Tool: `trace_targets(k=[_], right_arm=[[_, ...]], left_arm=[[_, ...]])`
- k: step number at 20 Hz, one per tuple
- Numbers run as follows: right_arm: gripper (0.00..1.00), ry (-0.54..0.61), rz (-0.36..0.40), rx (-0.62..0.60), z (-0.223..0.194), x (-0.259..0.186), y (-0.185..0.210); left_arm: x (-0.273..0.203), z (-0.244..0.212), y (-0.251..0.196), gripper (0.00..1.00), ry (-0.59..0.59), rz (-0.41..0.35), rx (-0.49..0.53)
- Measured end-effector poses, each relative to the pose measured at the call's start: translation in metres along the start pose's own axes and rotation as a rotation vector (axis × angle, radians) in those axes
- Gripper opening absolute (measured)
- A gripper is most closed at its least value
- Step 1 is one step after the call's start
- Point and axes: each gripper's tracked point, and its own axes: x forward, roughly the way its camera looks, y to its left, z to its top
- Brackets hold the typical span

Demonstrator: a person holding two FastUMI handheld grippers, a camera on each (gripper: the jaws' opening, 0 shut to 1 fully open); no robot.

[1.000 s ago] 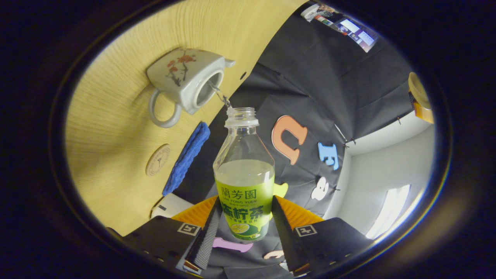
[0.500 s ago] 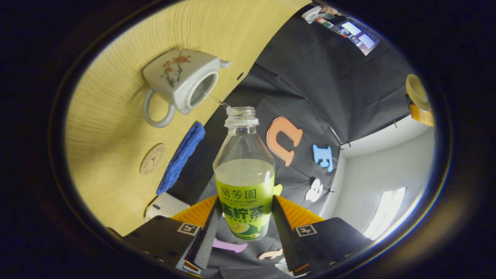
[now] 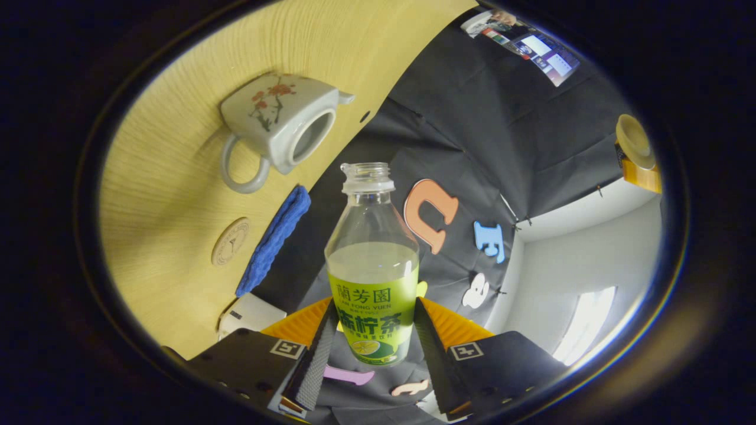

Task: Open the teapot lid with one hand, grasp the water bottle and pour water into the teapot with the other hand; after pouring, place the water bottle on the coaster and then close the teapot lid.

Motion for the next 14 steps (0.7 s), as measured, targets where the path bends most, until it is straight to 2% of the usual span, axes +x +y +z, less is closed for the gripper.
trace_targets(k=[9,14], right_arm=[[0.75,-0.01,-0.009,0.031,0.002,0.001,0.004],[0.75,0.025,0.058,0.251,-0.01,0.005,0.026]], left_arm=[[-0.001,0.0,0.001,0.03,-0.003,0.004,0.002],[0.002,-0.002,0.001,0.03,0.004,0.008,0.005]])
